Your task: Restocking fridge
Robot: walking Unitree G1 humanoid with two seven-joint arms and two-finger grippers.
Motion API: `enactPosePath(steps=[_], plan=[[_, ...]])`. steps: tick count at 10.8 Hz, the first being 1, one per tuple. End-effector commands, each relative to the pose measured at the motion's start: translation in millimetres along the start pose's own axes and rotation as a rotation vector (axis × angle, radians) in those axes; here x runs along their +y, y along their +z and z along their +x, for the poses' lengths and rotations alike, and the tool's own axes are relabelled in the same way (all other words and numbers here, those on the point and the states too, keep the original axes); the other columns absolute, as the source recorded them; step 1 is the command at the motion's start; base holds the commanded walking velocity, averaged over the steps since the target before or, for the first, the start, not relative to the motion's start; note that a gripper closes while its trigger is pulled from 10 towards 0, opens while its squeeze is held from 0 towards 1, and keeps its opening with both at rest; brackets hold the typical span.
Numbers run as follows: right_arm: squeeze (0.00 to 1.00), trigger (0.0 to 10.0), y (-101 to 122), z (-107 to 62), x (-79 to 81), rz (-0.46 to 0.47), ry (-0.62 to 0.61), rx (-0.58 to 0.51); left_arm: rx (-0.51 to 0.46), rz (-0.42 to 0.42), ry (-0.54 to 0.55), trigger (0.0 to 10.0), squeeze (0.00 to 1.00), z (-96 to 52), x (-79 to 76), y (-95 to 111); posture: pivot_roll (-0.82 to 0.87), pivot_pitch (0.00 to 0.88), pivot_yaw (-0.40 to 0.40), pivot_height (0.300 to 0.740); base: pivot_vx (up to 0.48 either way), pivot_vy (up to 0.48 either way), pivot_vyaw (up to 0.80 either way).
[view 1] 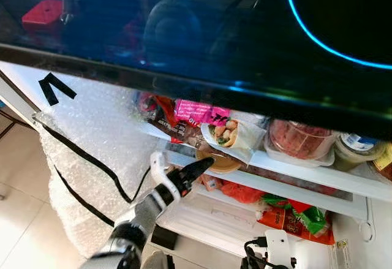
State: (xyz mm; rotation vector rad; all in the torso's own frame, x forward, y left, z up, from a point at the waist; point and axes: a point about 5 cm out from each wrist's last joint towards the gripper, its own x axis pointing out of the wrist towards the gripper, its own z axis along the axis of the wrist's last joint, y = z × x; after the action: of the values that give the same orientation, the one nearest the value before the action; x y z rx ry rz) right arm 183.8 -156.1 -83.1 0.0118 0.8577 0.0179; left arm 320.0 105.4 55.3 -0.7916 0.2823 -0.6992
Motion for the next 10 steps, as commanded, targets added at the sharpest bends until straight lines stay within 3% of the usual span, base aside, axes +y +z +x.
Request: enactPosePath(steps=[1,5,10], plan=[[0.00,10.0,-43.4,-11.8,9.5,0.029,0.025,0.160,0.045,0.014,-0.017,10.0,0.00,-4.7,0.4,-4.4,-0.10,0.181,0.061,0.664,0.000,0.000,0.00],[0.00,10.0,-42.6,-11.5,9.2,0.026,0.027,0.159,0.088,0.034,-0.049,10.0,0.00,-3.0,-4.8,-5.3,-0.10,0.181,0.058,0.664,0.000,0.000,0.00],[0.00,10.0,-42.3,-11.4,7.2,0.022,0.022,0.159,0.099,0.023,-0.001,10.0,0.00,17.7,-8.9,-7.5,-0.12,0.185,0.051,0.664,0.000,0.000,0.00]])
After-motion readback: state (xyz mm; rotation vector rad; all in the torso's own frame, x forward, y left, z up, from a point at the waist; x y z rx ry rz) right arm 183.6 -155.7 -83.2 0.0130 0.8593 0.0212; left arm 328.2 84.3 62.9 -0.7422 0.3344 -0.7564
